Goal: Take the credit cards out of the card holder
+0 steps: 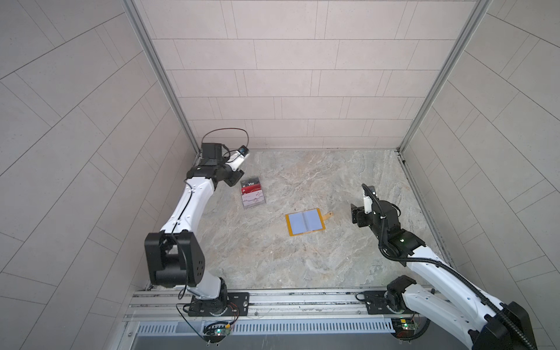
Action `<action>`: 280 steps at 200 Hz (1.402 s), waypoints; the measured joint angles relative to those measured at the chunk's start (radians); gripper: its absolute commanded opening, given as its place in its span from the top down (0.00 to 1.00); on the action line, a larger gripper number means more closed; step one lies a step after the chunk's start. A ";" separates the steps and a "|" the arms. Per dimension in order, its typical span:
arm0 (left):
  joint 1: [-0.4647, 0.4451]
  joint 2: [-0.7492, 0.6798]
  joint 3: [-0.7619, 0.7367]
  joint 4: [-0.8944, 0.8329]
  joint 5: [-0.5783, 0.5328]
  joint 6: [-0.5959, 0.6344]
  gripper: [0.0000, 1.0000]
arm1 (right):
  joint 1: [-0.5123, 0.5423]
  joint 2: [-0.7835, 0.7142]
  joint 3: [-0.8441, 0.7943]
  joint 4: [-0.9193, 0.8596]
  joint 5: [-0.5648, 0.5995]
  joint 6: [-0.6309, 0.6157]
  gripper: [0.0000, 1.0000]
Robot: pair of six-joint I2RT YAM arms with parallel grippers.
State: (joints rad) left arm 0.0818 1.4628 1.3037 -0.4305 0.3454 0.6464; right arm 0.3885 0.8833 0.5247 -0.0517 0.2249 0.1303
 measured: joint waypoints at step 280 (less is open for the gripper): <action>-0.122 -0.068 -0.982 1.321 -0.370 -0.663 0.00 | -0.274 0.589 -0.123 0.804 0.164 -0.072 0.01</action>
State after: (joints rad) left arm -0.0399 1.3949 0.3214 0.8906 -0.0242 -0.0170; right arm 0.1150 1.4727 0.4019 0.7521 0.3893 0.0586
